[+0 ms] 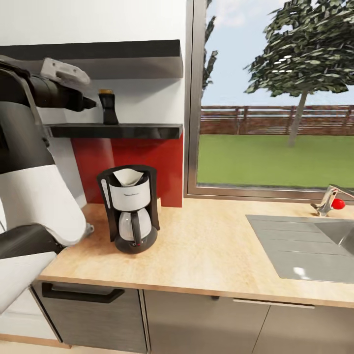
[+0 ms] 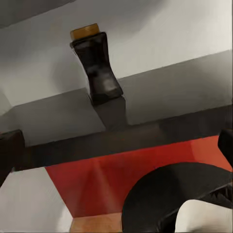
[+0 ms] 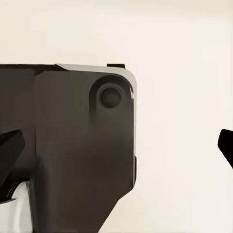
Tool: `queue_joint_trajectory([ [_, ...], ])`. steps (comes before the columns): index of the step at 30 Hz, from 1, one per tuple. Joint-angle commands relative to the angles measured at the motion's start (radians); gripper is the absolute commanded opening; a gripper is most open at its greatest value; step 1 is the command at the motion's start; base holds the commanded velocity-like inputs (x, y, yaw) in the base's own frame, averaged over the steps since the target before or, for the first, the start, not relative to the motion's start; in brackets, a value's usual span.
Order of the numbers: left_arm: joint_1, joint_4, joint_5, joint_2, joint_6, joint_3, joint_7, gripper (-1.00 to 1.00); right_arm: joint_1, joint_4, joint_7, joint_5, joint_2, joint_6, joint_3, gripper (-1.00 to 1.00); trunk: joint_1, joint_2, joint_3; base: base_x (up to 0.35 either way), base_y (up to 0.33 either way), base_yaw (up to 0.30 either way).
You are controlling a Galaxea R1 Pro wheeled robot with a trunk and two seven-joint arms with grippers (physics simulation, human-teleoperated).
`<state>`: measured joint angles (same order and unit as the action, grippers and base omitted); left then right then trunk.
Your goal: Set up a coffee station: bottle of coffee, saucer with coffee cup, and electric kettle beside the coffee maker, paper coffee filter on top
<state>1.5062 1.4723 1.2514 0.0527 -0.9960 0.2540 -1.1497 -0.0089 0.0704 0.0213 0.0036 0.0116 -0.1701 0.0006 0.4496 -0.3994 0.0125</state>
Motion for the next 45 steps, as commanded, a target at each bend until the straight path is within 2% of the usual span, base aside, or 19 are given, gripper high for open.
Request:
queue_joint_trajectory([
  [1,0.042,-0.033,0.006,0.001,-0.010,0.003,0.085,1.00,0.000,-0.004,0.002,0.001,0.003,-0.003,0.001,1.00,0.000,-0.001,-0.001,0.000,0.000,0.000],
  [6,0.111,-0.123,0.006,0.001,-0.012,0.005,0.177,1.00,0.000,-0.008,0.002,0.002,0.005,-0.004,0.001,1.00,0.000,-0.001,-0.001,0.000,0.000,0.000],
  [10,0.139,-0.172,0.005,0.002,-0.012,0.008,0.260,1.00,0.000,-0.021,0.001,0.002,0.006,-0.003,0.001,1.00,0.000,-0.001,-0.001,0.000,0.000,0.000],
  [15,0.132,-0.177,0.005,0.015,-0.012,0.008,0.285,1.00,0.000,-0.035,-0.001,0.002,0.008,-0.003,0.001,1.00,0.000,-0.001,-0.001,0.000,0.000,0.000],
  [18,0.128,-0.177,-0.002,0.020,-0.011,0.008,0.314,1.00,0.000,-0.037,-0.039,0.001,0.009,-0.003,0.001,1.00,0.000,-0.001,-0.001,0.000,0.000,0.000],
  [21,0.124,-0.178,-0.054,0.022,-0.010,0.010,0.347,1.00,0.000,-0.038,-0.137,0.001,0.019,-0.003,0.000,1.00,0.000,-0.001,-0.001,0.000,0.000,0.000],
  [23,0.121,-0.178,-0.116,0.022,-0.009,0.009,0.397,1.00,0.000,-0.038,-0.217,0.000,0.034,-0.002,0.000,1.00,0.000,-0.001,-0.001,0.000,0.000,0.000],
  [24,0.121,-0.178,-0.133,0.022,-0.009,0.009,0.415,1.00,0.000,-0.038,-0.231,0.000,0.038,-0.001,0.000,1.00,0.000,-0.001,-0.001,0.000,0.000,0.000],
  [27,0.107,-0.183,-0.238,0.021,-0.008,0.008,0.533,1.00,0.000,-0.038,-0.270,-0.002,0.048,-0.001,-0.001,1.00,0.000,-0.001,-0.001,0.000,0.000,0.000],
  [28,0.103,-0.185,-0.256,0.021,-0.007,0.008,0.553,1.00,0.000,-0.038,-0.273,-0.002,0.048,-0.001,-0.001,1.00,0.000,-0.001,-0.001,0.000,0.000,0.000],
  [30,0.089,-0.192,-0.324,0.021,-0.001,0.004,0.630,1.00,0.000,-0.037,-0.279,-0.002,0.050,0.000,-0.001,1.00,0.000,-0.001,-0.001,0.000,0.000,0.000],
  [32,0.063,-0.196,-0.418,0.020,0.022,0.001,0.718,1.00,0.000,-0.037,-0.281,-0.003,0.050,0.000,-0.002,1.00,0.000,-0.001,-0.001,0.000,0.000,0.000],
  [36,0.023,-0.190,-0.455,0.019,0.034,-0.002,0.748,1.00,0.000,-0.036,-0.282,-0.004,0.050,0.000,-0.003,1.00,0.000,-0.001,-0.001,0.015,0.000,0.000],
  [45,0.013,-0.188,-0.461,0.016,0.037,-0.004,0.754,1.00,0.000,-0.035,-0.281,-0.004,0.050,0.000,-0.005,1.00,0.000,-0.001,-0.001,0.266,0.000,0.000],
])
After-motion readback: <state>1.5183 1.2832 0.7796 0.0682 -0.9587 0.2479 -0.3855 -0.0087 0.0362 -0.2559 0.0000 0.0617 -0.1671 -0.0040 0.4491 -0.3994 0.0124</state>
